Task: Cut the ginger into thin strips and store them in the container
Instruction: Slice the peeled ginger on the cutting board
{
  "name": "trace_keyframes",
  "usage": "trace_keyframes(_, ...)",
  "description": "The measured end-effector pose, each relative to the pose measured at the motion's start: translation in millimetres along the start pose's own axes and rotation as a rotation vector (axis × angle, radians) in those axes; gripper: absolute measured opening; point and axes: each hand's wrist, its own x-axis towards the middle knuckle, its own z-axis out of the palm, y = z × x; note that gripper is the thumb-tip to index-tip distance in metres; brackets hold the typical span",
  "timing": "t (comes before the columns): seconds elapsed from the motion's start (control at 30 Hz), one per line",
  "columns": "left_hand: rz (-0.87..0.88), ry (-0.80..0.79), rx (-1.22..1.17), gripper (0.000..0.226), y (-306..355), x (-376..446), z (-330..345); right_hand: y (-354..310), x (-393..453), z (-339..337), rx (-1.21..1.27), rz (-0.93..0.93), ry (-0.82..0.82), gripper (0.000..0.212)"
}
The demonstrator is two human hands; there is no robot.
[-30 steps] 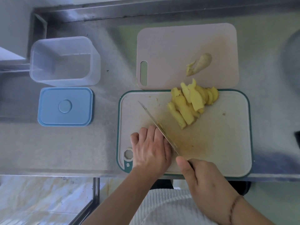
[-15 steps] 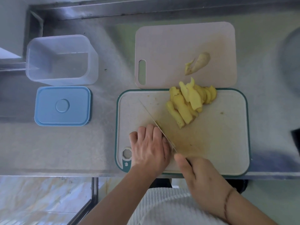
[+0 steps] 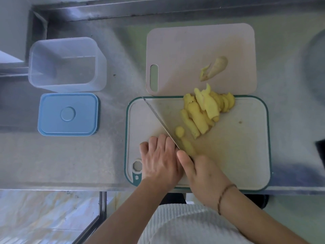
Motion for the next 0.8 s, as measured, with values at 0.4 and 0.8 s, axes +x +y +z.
trace_keyframes(0.4, 0.033, 0.122, -0.132, 0.024, -4.8, -3.6, -0.9, 14.9, 0.4, -29.2, -0.006, 0.08, -0.031, 0.064)
trace_keyframes(0.8, -0.119, 0.146, -0.174, 0.027, -24.3, 7.0, -15.4, 6.9, 18.1, -50.1, 0.054, 0.067, -0.046, 0.071)
